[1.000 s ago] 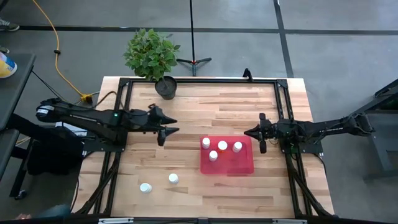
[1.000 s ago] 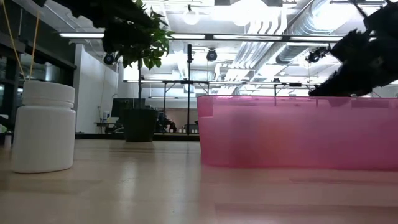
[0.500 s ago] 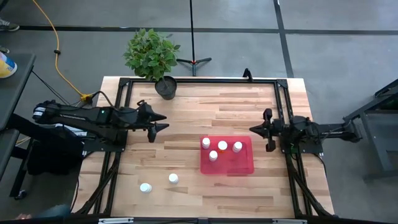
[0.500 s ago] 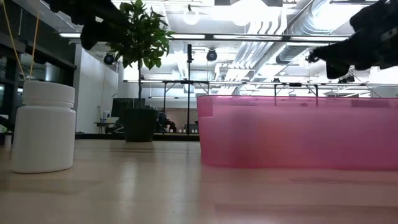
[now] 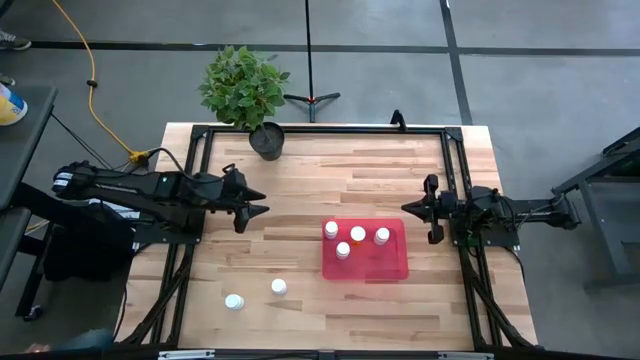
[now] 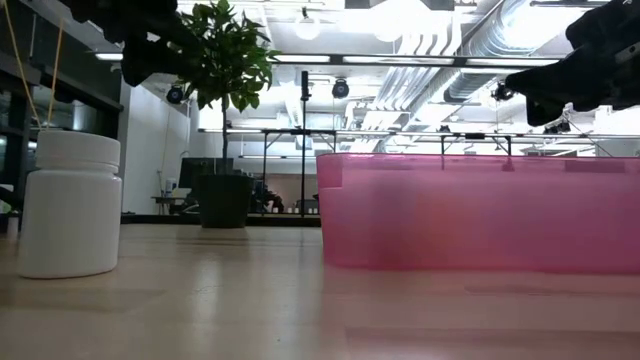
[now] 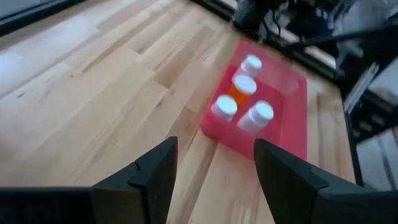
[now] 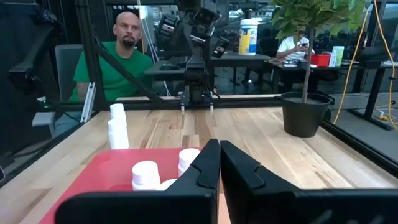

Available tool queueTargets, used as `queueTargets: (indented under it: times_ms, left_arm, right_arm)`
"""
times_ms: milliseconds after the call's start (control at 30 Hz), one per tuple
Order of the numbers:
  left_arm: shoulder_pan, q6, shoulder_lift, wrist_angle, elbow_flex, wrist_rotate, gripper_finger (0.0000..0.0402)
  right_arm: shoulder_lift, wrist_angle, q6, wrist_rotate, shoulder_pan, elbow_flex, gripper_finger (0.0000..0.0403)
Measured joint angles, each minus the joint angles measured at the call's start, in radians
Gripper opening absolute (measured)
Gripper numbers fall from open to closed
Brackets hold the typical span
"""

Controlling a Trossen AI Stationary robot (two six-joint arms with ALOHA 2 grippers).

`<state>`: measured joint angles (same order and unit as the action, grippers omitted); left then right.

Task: Pick and place pill bottles into a basket
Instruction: Put the white pill bottle into the pink bin

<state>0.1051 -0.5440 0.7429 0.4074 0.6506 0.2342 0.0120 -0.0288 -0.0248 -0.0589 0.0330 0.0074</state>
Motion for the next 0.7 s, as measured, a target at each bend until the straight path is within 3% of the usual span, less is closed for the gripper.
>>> queueTargets:
  times_ms: [367,700]
  left_arm:
    - [0.000,0.086,0.000,0.038,0.000,-0.074,0.0243]
    - [0.016,0.349,0.053,0.046,0.002,-0.237,0.0243]
  right_arm:
    - [0.001,0.002,-0.001,-0.001,0.000,0.000,0.0004]
    - [0.001,0.002,-0.003,-0.001,0.000,0.000,0.0007]
